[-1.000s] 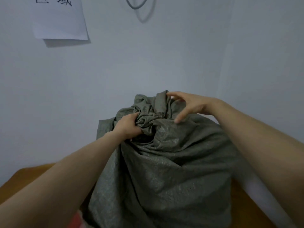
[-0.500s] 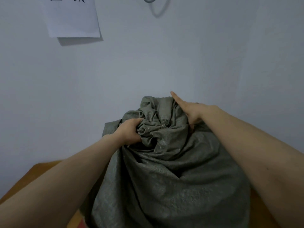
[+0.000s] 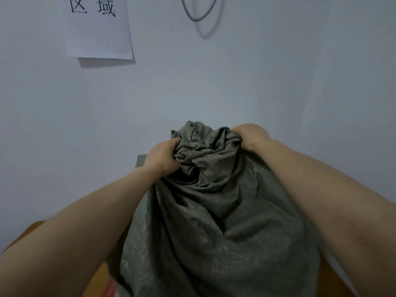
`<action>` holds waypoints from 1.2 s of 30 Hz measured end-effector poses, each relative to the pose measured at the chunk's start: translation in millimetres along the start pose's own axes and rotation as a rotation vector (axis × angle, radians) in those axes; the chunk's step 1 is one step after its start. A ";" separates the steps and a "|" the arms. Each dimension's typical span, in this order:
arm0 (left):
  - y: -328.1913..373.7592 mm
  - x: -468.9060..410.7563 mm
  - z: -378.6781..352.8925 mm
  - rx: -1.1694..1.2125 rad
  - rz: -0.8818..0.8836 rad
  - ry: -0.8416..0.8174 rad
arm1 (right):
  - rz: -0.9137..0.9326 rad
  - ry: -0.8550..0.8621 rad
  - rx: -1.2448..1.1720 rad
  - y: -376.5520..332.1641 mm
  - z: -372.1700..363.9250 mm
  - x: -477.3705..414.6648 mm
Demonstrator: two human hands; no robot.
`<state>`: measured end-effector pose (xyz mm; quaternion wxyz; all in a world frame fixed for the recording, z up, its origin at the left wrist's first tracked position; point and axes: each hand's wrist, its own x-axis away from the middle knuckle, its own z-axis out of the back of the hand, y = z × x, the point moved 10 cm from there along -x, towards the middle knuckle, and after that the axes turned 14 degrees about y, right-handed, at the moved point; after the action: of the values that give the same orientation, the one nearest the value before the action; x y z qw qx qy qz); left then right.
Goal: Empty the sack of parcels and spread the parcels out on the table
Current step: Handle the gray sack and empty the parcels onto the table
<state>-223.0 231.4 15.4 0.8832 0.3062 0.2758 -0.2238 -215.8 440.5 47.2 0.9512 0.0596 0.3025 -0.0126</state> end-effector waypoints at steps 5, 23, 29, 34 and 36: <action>18.4 -26.5 24.2 0.013 -0.017 0.158 | -0.052 0.237 -0.003 12.6 44.1 -19.9; 42.5 -58.9 53.6 0.064 -0.061 0.295 | -0.129 0.458 -0.018 20.7 112.9 -42.2; 37.1 -53.2 48.1 0.087 -0.030 0.281 | -0.107 0.451 -0.057 14.6 118.0 -37.7; 41.8 -53.3 53.0 0.101 -0.034 0.301 | -0.126 0.490 -0.041 18.6 124.9 -33.8; 41.1 -50.2 49.8 0.101 -0.028 0.288 | -0.120 0.477 -0.053 18.5 123.3 -31.0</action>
<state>-220.0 239.0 96.8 0.8147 0.3755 0.3924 -0.2034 -169.2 443.6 166.9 0.8517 0.0180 0.5217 -0.0466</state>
